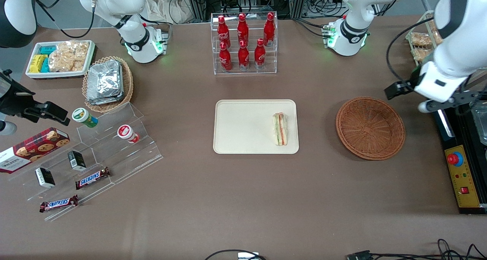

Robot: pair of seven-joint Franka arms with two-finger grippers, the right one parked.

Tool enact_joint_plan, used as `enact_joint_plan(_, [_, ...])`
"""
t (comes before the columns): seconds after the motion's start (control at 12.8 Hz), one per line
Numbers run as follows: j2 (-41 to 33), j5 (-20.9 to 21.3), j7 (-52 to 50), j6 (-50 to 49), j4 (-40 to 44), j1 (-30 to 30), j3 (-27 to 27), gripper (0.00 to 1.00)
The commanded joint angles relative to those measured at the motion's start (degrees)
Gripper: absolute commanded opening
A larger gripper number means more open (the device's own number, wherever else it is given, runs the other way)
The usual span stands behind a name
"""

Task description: Place sandwich from basket to tray

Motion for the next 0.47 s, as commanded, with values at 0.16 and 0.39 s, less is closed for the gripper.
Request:
enact_joint_plan(0.16, [-2.08, -0.84, 1.26, -3.07, 3.43, -1.19, 0.99, 1.0])
enact_joint_plan(0.39, [-1.56, -1.72, 1.61, -4.39, 5.29, 1.34, 0.29, 1.0])
